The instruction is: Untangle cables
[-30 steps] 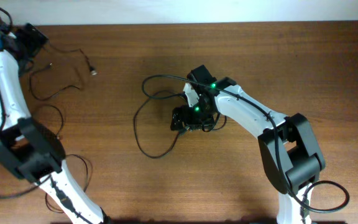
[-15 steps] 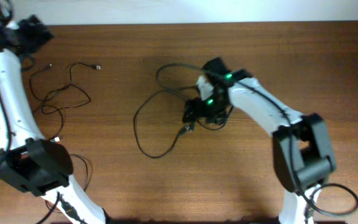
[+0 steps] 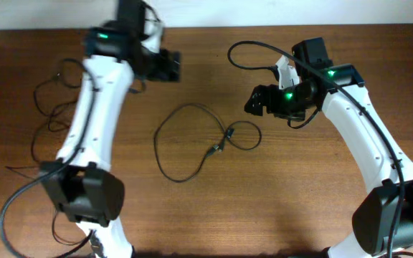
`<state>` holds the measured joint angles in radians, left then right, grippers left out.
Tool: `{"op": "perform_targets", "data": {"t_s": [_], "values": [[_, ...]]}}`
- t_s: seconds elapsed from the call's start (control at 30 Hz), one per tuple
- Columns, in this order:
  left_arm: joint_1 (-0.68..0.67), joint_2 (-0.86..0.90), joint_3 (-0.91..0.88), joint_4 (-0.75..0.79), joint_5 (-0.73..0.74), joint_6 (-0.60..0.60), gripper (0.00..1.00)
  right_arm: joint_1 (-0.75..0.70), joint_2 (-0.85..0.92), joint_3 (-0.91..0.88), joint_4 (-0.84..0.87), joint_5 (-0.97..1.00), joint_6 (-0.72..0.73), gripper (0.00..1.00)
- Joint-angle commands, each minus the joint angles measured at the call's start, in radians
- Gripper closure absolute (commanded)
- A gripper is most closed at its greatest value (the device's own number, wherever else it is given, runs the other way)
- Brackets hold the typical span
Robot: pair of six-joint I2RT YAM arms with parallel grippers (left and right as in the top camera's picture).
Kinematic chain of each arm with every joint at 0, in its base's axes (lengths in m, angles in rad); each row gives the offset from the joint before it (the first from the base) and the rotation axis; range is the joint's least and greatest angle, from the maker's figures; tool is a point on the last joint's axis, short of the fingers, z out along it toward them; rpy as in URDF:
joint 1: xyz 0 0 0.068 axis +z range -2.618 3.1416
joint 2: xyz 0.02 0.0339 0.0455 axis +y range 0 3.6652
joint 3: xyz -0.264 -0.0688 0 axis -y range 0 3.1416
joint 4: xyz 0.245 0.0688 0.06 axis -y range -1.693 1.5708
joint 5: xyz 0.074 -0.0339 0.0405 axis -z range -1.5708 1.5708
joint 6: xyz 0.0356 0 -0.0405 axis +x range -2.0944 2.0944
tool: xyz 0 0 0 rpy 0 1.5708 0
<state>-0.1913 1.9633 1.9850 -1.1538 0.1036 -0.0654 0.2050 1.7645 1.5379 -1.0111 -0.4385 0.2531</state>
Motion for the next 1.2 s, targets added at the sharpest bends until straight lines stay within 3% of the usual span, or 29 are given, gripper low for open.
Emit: {"op": "perform_targets", "data": {"t_s": [0.0, 0.17, 0.23, 0.3, 0.37, 0.57, 0.97, 1.07, 1.17], "values": [[-0.082, 0.019, -0.151, 0.101, 0.009, 0.239, 0.03, -0.005, 0.005, 0.007, -0.015, 0.083, -0.013, 0.06], [-0.166, 0.019, -0.329, 0.167, 0.010, 0.505, 0.04, -0.005, 0.005, 0.007, -0.042, 0.130, -0.014, 0.05], [-0.180, 0.019, -0.370, 0.155, 0.017, 0.504, 0.07, -0.005, 0.005, 0.007, -0.050, 0.137, -0.014, 0.05], [-0.188, 0.019, -0.401, 0.127, 0.089, 0.497, 0.21, -0.005, 0.005, 0.007, -0.051, 0.137, -0.014, 0.05], [-0.204, 0.019, -0.445, 0.129, 0.185, 0.496, 0.23, -0.005, 0.005, 0.007, -0.048, 0.137, -0.013, 0.04], [-0.228, 0.019, -0.581, 0.155, 0.154, 0.297, 0.36, -0.005, 0.005, 0.007, -0.051, 0.137, -0.013, 0.03], [-0.304, 0.019, -0.763, 0.319, 0.152, 0.278, 0.58, -0.005, 0.005, 0.007, -0.048, 0.137, -0.013, 0.00], [-0.335, 0.019, -0.784, 0.345, 0.045, 0.224, 0.61, -0.005, 0.005, 0.007, -0.048, 0.137, -0.013, 0.00], [-0.344, 0.019, -0.816, 0.401, -0.087, 0.113, 0.76, -0.005, 0.005, 0.007, -0.048, 0.137, -0.013, 0.00]]}}
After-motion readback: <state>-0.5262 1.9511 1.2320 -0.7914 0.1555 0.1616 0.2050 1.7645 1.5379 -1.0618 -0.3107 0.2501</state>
